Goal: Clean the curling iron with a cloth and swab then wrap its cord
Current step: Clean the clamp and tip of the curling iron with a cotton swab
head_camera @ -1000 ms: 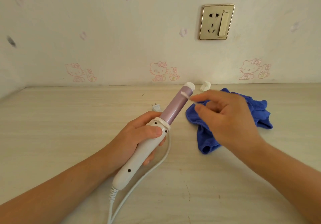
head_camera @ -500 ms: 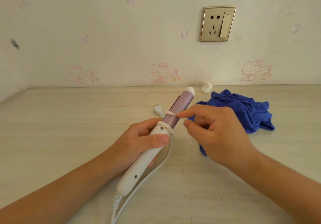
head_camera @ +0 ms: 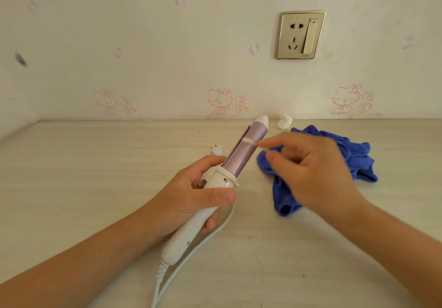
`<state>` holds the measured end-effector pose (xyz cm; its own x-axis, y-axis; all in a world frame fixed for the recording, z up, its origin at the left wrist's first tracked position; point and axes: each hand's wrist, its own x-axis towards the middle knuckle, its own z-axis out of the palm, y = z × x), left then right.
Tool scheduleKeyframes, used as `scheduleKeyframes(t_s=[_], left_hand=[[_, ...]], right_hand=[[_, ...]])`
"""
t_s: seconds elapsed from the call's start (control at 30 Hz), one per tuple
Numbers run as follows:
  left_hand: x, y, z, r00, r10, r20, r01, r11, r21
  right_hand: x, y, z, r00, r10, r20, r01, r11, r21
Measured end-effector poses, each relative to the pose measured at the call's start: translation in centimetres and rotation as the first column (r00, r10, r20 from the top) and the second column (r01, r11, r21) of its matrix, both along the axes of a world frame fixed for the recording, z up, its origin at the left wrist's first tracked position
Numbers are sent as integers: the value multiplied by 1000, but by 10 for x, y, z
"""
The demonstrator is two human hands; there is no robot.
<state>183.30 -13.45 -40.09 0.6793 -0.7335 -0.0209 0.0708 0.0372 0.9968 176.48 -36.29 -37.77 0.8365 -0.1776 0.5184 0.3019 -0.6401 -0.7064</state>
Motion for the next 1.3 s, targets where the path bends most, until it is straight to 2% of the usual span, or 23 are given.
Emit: scheduleKeyframes(t_s=[0.1,0.2,0.27,0.4,0.47,0.63,0.7,0.8,0.87,1.0,1.03,1.17,1.23,1.3], left_hand=[[-1,0,0,1000,-7,15,8,1000,-23],[-2,0,1,1000,12,17,-11,1000,-24],[-3,0,1,1000,21,-1,-21,999,-32],[-2,0,1,999,11,-48,-13,999,-42],[-3,1,0,999,-8,-36,6,999,-34],[-4,1,-1,999,4,52,-4,1000,2],[-2,0,-2,996,27,85,-29,999,30],[-1,0,-4,991,15,134,-22,999,48],[-2,0,-3,993,-3,115,-1,999,36],[0,0,-2,998,-14,57,14,1000,4],[0,0,-2,997,-19,73,19,1000,7],[1,-1,-3,994,-30,108,24,998,61],[2,0,-4,999,-18,43,12,992,123],[3,2,-6,999,-23,-31,26,991,128]], right_hand=[[4,-6,3,999,-43,6,43,998,48],[-10,17,-4,997,76,0,-76,993,-86],[-13,21,-4,993,112,-21,-114,986,-119],[4,-6,4,999,-40,-18,40,999,32],[6,-8,5,997,-60,-39,62,997,52],[-12,20,-6,992,113,-57,-120,985,-121],[-7,12,-4,995,84,-47,-87,994,-73],[6,-9,2,999,-30,-34,33,996,82],[5,-6,2,999,-28,-35,31,996,78],[-13,23,-7,990,127,-63,-133,985,-114],[-12,22,-6,992,116,-59,-122,986,-112],[4,-6,2,999,-31,-21,32,998,55],[2,-2,2,1000,-5,-11,5,999,37],[-9,14,-2,996,88,-2,-88,994,-59]])
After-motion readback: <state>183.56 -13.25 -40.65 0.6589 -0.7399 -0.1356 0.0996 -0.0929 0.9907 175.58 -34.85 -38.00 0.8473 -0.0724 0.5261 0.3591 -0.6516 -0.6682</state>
